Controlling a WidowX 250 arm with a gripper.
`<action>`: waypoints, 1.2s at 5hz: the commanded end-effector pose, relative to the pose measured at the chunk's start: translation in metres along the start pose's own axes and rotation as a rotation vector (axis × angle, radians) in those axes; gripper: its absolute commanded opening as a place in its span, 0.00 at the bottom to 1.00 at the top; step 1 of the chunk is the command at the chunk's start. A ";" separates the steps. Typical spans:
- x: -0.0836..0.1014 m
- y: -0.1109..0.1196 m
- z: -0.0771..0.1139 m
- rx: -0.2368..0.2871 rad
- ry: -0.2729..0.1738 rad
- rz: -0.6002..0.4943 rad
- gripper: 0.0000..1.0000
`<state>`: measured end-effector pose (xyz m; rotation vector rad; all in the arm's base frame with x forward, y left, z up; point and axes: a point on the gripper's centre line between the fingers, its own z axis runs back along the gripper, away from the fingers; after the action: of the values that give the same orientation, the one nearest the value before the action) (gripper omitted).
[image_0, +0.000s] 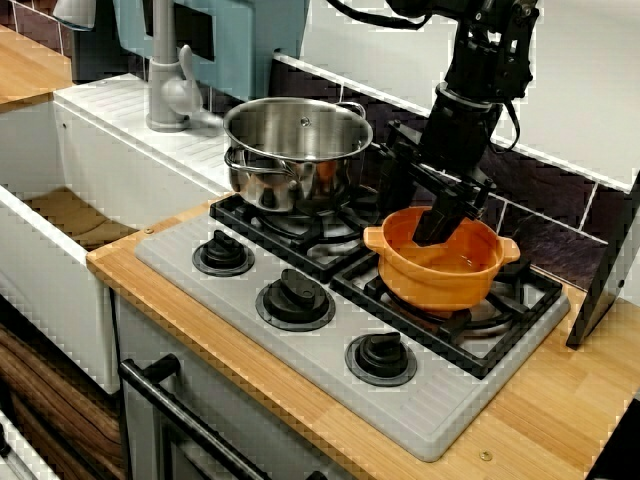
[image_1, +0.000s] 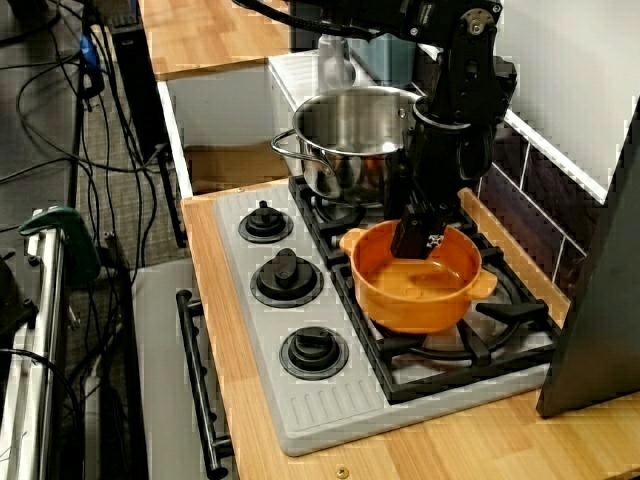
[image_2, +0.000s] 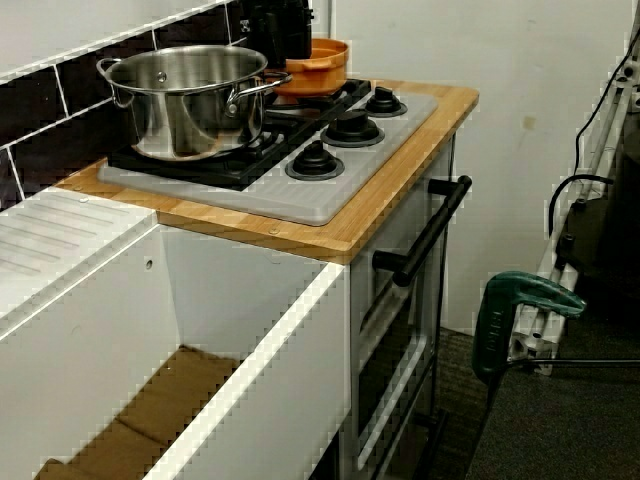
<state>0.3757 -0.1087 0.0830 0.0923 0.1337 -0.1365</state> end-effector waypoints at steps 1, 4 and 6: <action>-0.007 0.001 0.019 0.010 -0.054 0.018 0.00; -0.034 0.024 0.051 -0.039 -0.136 -0.017 0.00; -0.055 0.047 0.071 -0.114 -0.201 0.000 0.00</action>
<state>0.3429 -0.0668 0.1435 -0.0306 0.0139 -0.1467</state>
